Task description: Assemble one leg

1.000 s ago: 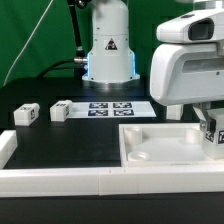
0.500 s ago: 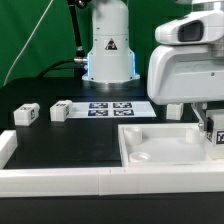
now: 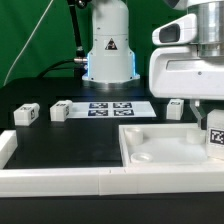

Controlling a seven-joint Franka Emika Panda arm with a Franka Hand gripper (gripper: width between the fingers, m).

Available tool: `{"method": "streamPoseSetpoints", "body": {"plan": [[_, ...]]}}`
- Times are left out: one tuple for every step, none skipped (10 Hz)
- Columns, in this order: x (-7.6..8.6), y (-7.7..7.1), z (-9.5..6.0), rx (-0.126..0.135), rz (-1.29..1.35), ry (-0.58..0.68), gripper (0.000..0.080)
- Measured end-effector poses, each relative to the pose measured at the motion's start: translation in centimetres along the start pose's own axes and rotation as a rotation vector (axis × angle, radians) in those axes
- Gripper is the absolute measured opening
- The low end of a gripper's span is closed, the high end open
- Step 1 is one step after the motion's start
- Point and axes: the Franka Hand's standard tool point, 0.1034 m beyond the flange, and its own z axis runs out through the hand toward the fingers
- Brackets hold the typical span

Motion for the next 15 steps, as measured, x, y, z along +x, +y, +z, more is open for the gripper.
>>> {"method": "streamPoseSetpoints", "body": {"plan": [[0.07, -0.05, -0.02, -0.002, 0.1, 0.007, 0.0292], [0.16, 0.03, -0.03, 0.002, 0.18, 0.002, 0.0292], [0.2, 0.09, -0.01, 0.006, 0.226, -0.006, 0.0292], [0.31, 0.18, -0.02, 0.01, 0.32, -0.016, 0.0292], [0.31, 0.2, -0.02, 0.01, 0.37, -0.021, 0.0292], [0.26, 0.19, -0.01, 0.01, 0.382, -0.023, 0.0292], [0.29, 0.17, -0.03, 0.011, 0.357, -0.022, 0.0292], [0.57, 0.05, -0.24, 0.014, 0.278, -0.021, 0.0483], [0.57, -0.12, -0.36, 0.015, 0.266, -0.023, 0.0594], [0.51, -0.27, -0.43, 0.016, 0.138, -0.02, 0.0632], [0.51, -0.29, -0.44, 0.018, -0.003, -0.019, 0.0632], [0.48, -0.38, -0.47, 0.02, -0.115, -0.018, 0.0647], [0.57, -0.39, -0.49, 0.021, -0.252, -0.015, 0.0647], [0.7, -0.32, -0.47, 0.02, -0.398, -0.012, 0.0649], [0.65, -0.34, -0.47, 0.021, -0.468, -0.012, 0.0649]]}}
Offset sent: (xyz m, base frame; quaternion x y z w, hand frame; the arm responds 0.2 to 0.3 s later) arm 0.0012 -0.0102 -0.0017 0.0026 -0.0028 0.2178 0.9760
